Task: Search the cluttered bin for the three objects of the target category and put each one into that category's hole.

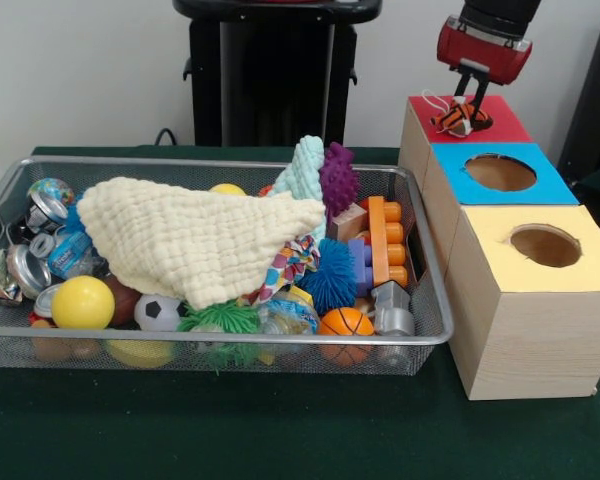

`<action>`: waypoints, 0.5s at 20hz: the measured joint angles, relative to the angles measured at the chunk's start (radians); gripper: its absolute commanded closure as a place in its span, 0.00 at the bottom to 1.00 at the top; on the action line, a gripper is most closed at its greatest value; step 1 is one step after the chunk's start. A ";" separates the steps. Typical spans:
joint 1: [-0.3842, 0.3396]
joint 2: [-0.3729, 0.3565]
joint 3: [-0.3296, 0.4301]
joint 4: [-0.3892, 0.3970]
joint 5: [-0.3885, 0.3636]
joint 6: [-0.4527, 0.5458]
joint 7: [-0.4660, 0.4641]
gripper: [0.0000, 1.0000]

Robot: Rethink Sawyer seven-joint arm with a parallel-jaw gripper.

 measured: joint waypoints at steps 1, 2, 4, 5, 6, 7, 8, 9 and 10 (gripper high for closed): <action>0.001 0.000 0.000 0.000 0.002 0.000 0.000 1.00; 0.001 0.000 0.000 0.000 0.002 0.000 0.000 1.00; 0.003 0.000 0.000 0.001 0.006 -0.001 0.000 1.00; 0.004 0.001 0.000 0.001 0.007 -0.001 0.000 1.00; 0.006 0.001 0.000 0.001 0.009 -0.001 0.000 1.00; 0.008 0.001 0.000 0.001 0.012 -0.001 0.000 1.00; 0.009 0.001 0.000 0.001 0.012 -0.001 0.000 1.00; 0.011 0.001 0.000 0.001 0.013 -0.001 0.000 1.00; 0.013 0.001 0.000 0.001 0.015 -0.001 0.000 1.00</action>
